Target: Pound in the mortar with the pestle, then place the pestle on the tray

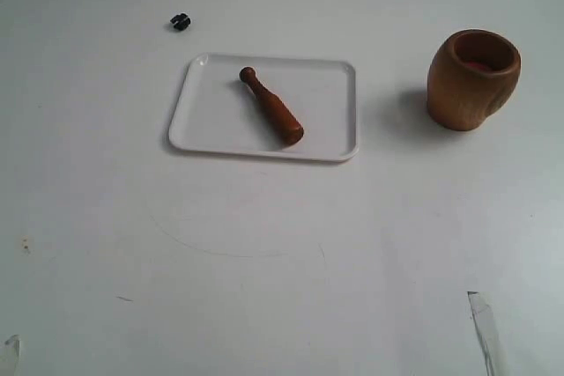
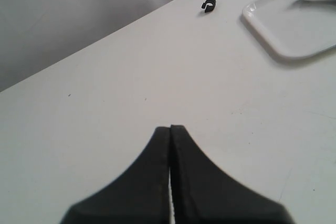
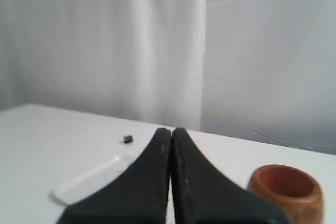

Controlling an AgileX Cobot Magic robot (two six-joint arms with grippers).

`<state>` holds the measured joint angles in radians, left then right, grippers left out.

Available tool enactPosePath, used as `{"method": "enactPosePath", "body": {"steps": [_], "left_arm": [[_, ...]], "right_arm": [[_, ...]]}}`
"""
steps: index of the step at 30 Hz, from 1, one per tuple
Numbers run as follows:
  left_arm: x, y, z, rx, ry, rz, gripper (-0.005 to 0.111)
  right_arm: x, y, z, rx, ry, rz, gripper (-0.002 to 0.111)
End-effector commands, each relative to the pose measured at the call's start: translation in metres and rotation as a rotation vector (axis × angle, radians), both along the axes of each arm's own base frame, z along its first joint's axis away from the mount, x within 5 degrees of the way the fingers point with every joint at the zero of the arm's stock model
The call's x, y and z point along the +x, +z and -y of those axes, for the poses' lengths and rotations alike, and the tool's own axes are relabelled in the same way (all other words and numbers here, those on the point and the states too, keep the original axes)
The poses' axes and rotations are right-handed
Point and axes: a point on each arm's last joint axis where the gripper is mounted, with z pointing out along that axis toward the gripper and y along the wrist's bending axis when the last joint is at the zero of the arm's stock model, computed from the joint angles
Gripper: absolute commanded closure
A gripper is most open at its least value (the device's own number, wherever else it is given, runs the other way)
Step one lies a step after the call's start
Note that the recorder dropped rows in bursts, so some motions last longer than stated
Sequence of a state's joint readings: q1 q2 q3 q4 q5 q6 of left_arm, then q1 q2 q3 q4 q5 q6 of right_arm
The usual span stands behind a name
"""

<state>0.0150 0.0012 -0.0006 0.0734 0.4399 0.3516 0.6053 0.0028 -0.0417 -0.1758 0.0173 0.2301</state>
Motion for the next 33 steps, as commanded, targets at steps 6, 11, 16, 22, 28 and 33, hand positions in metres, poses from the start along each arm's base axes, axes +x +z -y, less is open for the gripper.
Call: {"method": "enactPosePath", "body": {"steps": [6, 11, 16, 22, 28, 33], "left_arm": [[0.0, 0.0, 0.001, -0.015, -0.006, 0.004, 0.107], [0.0, 0.0, 0.001, -0.015, -0.006, 0.004, 0.107], [0.0, 0.0, 0.001, -0.015, -0.006, 0.004, 0.107], [0.0, 0.0, 0.001, -0.015, -0.006, 0.004, 0.107], [0.0, 0.0, 0.001, -0.015, -0.006, 0.004, 0.107], [0.0, 0.0, 0.001, -0.015, -0.006, 0.004, 0.107]], "right_arm": [[-0.003, -0.029, -0.007, -0.111, 0.087, -0.174, 0.108], [-0.007, -0.043, -0.008, -0.283, 0.123, -0.241, 0.108], [-0.001, -0.043, 0.0, -0.357, -0.022, -0.193, 0.108], [0.007, -0.043, 0.017, -0.277, -0.381, -0.276, 0.108], [0.009, -0.043, 0.025, -0.161, -0.531, -0.331, 0.108], [0.009, -0.043, 0.026, -0.207, -0.542, -0.32, 0.108]]}}
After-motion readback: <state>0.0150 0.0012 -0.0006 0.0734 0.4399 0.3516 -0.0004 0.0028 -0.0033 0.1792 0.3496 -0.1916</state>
